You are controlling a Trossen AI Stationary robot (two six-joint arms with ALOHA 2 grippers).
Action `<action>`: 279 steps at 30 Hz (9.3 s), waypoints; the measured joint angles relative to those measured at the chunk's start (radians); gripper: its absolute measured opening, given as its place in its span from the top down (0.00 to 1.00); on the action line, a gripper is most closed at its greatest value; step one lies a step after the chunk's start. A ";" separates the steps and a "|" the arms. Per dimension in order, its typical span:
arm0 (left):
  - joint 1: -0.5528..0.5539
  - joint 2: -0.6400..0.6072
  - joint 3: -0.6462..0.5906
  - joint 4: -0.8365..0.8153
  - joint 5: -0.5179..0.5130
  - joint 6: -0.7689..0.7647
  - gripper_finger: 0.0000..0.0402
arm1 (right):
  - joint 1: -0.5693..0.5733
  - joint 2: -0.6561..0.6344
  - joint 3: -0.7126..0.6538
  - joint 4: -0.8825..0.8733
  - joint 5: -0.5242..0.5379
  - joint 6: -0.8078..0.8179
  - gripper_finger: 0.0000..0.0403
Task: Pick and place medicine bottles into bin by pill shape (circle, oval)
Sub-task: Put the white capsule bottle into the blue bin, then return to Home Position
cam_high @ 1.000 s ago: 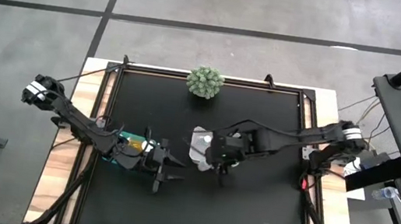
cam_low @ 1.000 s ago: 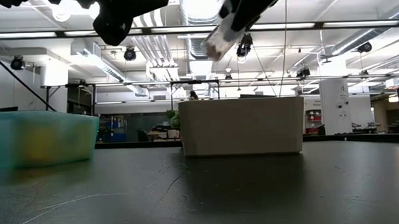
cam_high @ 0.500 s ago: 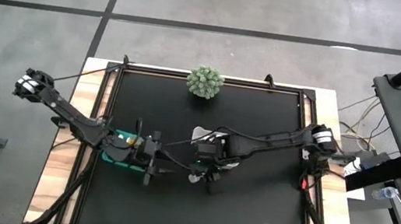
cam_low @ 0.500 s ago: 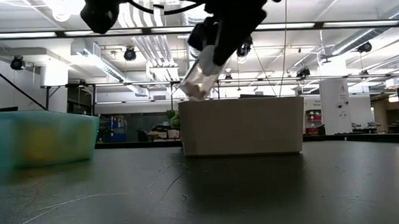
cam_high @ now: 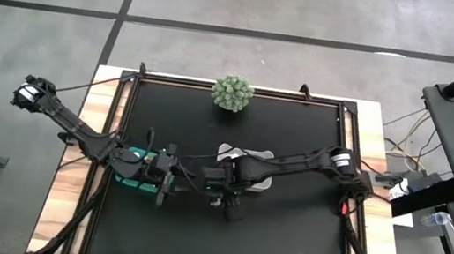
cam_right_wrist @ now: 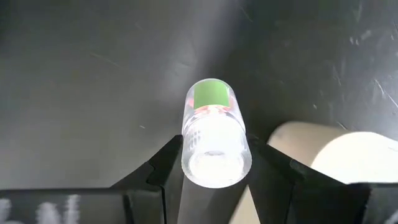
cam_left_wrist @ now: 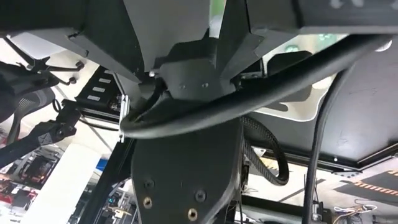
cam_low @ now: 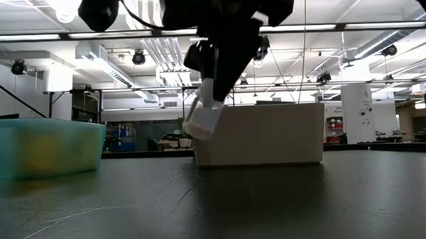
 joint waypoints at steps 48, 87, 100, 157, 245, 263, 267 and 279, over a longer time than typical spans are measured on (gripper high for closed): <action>0.000 0.177 0.030 0.079 -0.003 -0.035 0.54 | 0.000 -0.446 -0.433 0.257 0.108 0.102 0.50; 0.178 0.843 0.904 -1.085 0.266 -0.949 0.67 | -0.084 -1.036 -1.034 0.874 0.186 -0.178 0.50; 0.179 0.841 0.882 -1.126 0.210 -0.966 0.58 | -0.121 -1.014 -1.034 0.884 0.186 -0.171 0.50; -0.034 0.284 0.513 -1.666 0.065 -1.299 0.70 | -0.121 -1.014 -1.034 0.901 0.186 -0.174 0.50; 0.730 -0.374 -0.094 -0.352 0.505 0.500 0.78 | -0.485 -1.289 -1.438 1.235 -0.143 -0.103 0.50; 0.736 -0.674 -0.268 -0.232 0.492 0.497 1.00 | -0.485 -1.873 -1.615 1.111 -0.158 -0.134 0.50; 0.736 -0.759 -0.314 -0.230 0.492 0.493 1.00 | -0.484 -1.992 -1.640 1.102 -0.182 -0.116 0.50; 0.742 -1.028 -0.449 -0.241 0.473 0.497 1.00 | -0.485 -2.019 -1.709 1.182 -0.271 -0.059 0.50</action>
